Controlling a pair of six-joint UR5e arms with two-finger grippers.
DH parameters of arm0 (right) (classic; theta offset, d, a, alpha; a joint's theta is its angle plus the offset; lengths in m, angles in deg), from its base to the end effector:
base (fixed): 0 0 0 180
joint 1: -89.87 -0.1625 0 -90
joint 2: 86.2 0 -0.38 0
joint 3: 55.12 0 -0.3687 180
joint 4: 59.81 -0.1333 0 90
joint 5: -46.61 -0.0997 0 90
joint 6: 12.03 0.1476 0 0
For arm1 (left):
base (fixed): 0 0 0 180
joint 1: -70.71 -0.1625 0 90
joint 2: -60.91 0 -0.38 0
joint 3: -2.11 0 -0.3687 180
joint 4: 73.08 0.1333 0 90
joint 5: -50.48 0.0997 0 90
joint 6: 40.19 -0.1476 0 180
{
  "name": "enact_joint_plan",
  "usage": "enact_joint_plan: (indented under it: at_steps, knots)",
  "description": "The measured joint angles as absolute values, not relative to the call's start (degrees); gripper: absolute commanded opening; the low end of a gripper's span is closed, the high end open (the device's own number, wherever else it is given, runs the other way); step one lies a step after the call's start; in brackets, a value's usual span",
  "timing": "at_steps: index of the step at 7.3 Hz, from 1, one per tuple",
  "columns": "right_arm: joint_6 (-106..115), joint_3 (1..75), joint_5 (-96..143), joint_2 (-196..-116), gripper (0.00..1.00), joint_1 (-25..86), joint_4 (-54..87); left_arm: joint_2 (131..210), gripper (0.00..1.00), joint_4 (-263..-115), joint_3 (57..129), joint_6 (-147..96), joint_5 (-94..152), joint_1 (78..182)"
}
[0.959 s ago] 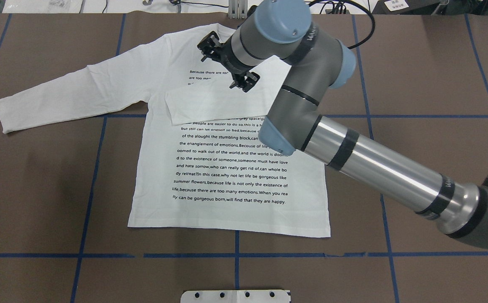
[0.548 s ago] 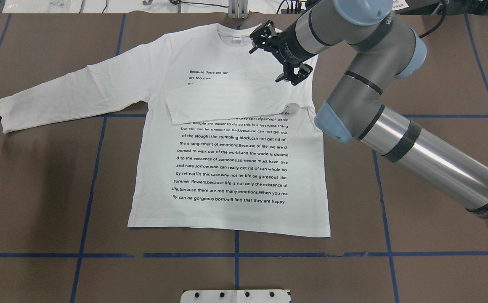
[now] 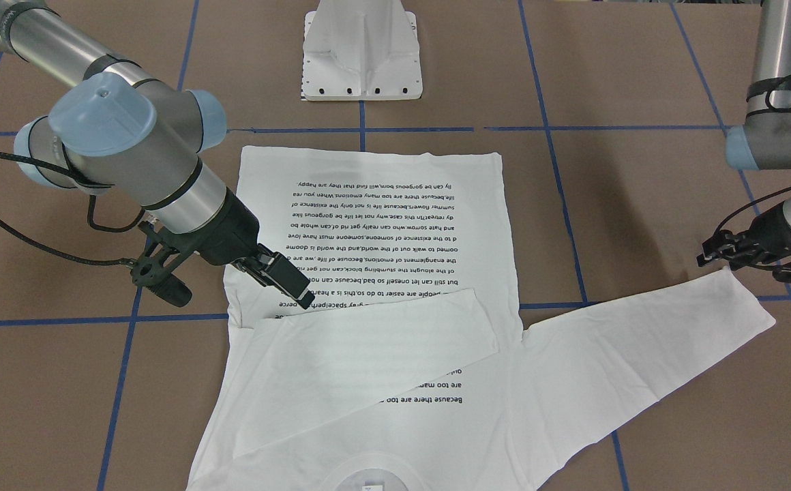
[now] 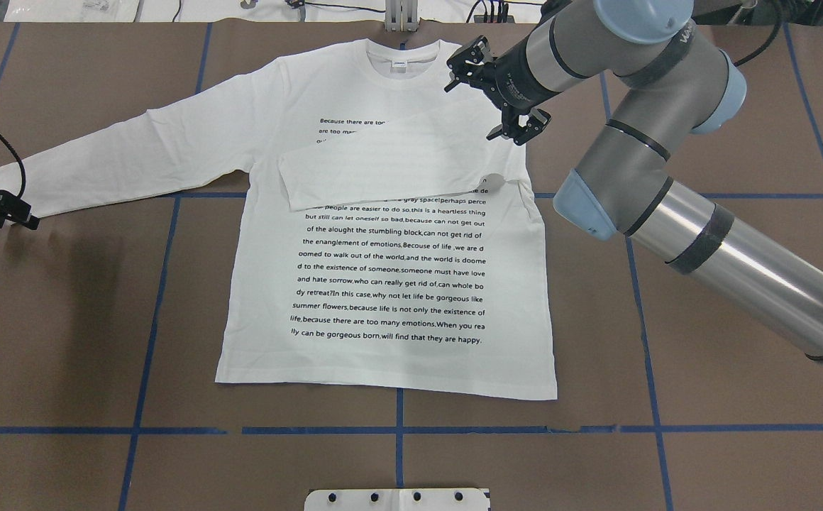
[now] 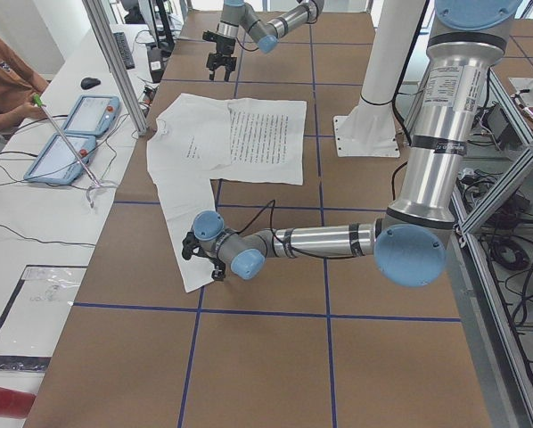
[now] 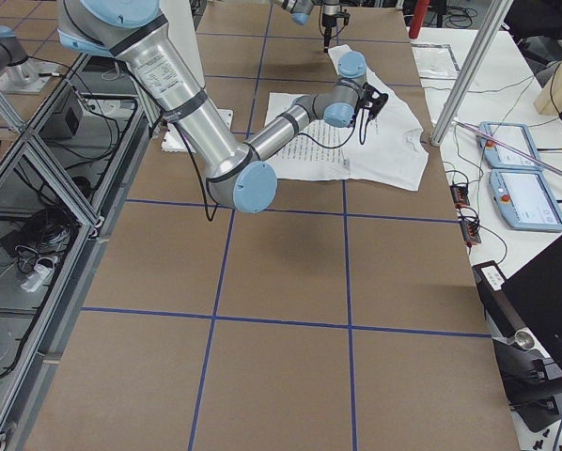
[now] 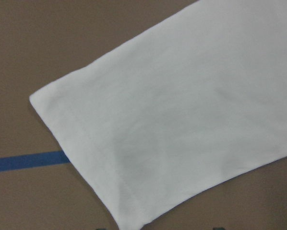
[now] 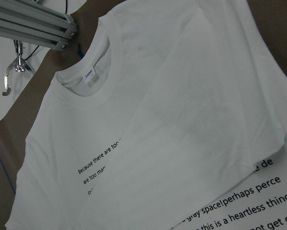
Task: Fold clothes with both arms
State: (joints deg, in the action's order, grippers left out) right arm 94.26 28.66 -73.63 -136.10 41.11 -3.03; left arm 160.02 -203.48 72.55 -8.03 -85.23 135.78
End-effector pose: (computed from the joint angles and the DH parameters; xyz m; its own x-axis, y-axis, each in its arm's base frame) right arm -0.4218 -0.5706 0.2054 0.1498 0.5385 0.8292 -0.4020 0.7994 -0.4465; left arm 0.2112 -0.5200 0.6441 0.6029 0.1053 -0.7908 -0.0523 0.9943 0.0925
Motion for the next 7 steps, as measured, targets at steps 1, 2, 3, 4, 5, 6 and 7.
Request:
enact_joint_plan:
  at_steps: [1, 2, 3, 4, 5, 6, 7]
  knots:
    - [94.36, 28.72, -73.61, -136.2, 0.99, 41.09, -3.08, 160.0, 0.7, -203.5, 72.58, -8.21, -85.1, 135.71]
    - [94.5, 28.77, -73.57, -136.25, 0.99, 41.1, -3.11, 159.92, 0.69, -203.49, 72.59, -8.47, -84.99, 135.68]
    - [94.64, 28.79, -73.51, -136.31, 0.99, 41.17, -3.1, 159.75, 0.68, -203.45, 72.68, -8.74, -84.92, 135.7]
    - [94.74, 28.81, -73.43, -136.33, 0.99, 41.25, -3.09, 159.51, 0.67, -203.43, 72.75, -8.92, -84.7, 135.79]
    - [94.82, 28.87, -73.38, -136.32, 0.99, 41.3, -3.1, 159.4, 0.63, -203.42, 72.76, -9.02, -83.48, 135.86]
    - [94.88, 28.93, -73.37, -136.31, 0.99, 41.33, -3.1, 159.39, 0.57, -203.44, 72.78, -9.08, -81.65, 135.9]
    - [94.89, 28.99, -73.37, -136.3, 0.99, 41.33, -3.07, 159.43, 0.42, -203.47, 72.78, -9.1, -80.47, 135.91]
